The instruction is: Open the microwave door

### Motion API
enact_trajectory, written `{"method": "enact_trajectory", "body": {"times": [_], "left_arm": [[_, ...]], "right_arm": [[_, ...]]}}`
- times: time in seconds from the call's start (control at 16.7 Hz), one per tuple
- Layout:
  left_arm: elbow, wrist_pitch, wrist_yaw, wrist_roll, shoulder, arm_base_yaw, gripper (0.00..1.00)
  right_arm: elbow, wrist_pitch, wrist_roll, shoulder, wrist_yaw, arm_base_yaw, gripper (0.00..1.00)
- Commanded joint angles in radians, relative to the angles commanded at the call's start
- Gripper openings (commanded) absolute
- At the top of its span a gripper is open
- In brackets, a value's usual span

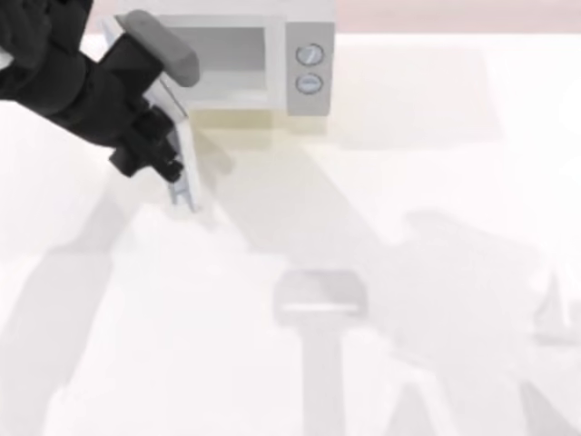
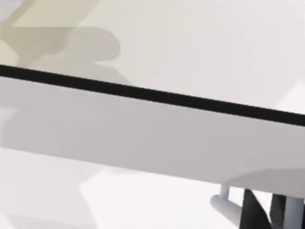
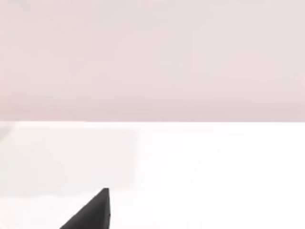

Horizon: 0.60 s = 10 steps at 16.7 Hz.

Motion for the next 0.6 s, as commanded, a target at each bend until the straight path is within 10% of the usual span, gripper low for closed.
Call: {"method": "enact_trajectory", "body": {"times": [0.6], "left_arm": [[-0.004, -0.02, 0.031, 0.068, -0.008, 0.029, 0.0]], "right_arm": [[0.0, 0.0, 0.0, 0.0, 0.0, 0.0, 1.0]]}}
